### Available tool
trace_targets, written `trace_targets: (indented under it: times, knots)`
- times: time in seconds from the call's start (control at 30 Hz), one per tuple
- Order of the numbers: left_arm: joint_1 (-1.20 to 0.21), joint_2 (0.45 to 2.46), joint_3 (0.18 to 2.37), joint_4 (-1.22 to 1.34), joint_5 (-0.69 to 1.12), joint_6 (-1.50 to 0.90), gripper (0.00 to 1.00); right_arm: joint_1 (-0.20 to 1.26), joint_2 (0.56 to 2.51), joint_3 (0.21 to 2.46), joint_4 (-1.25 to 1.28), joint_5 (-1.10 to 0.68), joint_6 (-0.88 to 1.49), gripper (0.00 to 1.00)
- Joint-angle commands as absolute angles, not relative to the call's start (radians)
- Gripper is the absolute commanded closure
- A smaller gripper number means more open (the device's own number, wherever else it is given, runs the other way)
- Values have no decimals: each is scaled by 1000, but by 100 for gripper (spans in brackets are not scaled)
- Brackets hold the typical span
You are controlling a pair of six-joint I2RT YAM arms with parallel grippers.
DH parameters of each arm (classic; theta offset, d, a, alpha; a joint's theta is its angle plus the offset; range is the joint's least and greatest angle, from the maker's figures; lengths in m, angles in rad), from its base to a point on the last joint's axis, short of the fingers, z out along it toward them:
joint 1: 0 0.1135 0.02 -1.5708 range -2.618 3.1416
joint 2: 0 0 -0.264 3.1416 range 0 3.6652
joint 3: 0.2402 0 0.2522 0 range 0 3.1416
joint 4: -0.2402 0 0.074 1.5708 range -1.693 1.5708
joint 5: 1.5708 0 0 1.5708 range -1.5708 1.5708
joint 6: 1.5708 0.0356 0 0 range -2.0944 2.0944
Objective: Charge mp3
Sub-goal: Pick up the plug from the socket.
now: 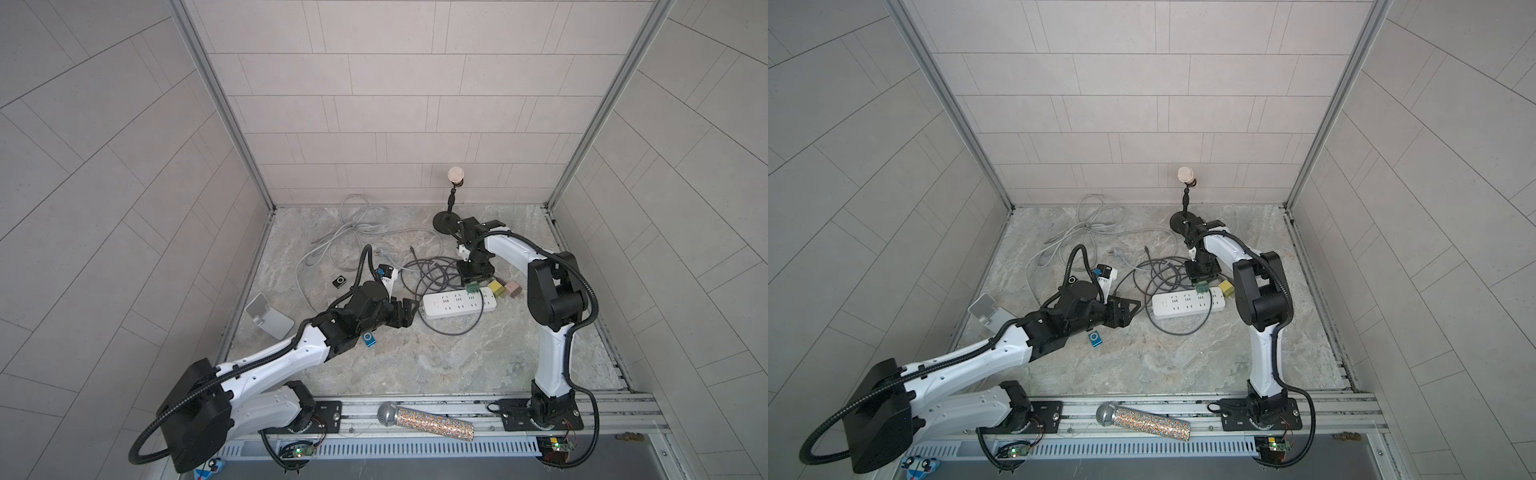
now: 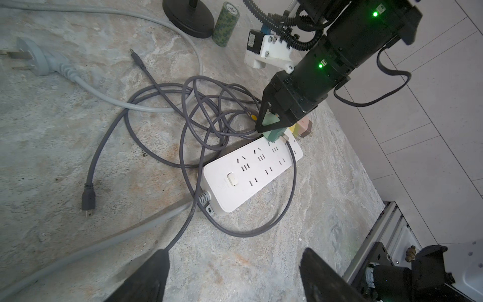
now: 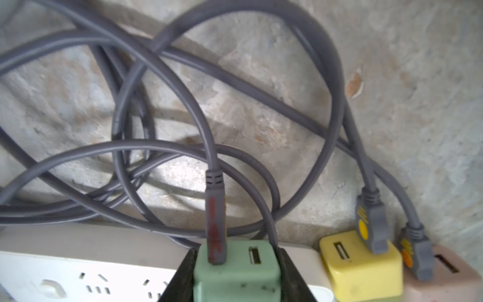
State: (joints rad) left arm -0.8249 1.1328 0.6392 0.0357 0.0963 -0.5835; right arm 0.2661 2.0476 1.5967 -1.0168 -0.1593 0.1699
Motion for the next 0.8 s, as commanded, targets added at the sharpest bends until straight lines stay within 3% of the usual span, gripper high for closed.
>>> trace_targets:
  times: [0.0, 0.17, 0.4, 0.63, 0.77]
  knots:
    - [-825, 1138, 641, 45, 93, -571, 17, 265, 1995, 1579, -1035, -202, 189, 73]
    - [-825, 1194, 651, 181, 127, -596, 17, 271, 1797, 1513, -949, -226, 299, 84]
    - [-856, 1425, 801, 551, 223, -718, 17, 407, 1404, 1323, -576, -126, 574, 86]
    - [-867, 1566, 941, 649, 254, -794, 17, 502, 1323, 1322, -563, -45, 698, 87]
    - [-866, 1591, 956, 649, 260, -805, 22, 514, 1315, 1333, -576, -45, 706, 87]
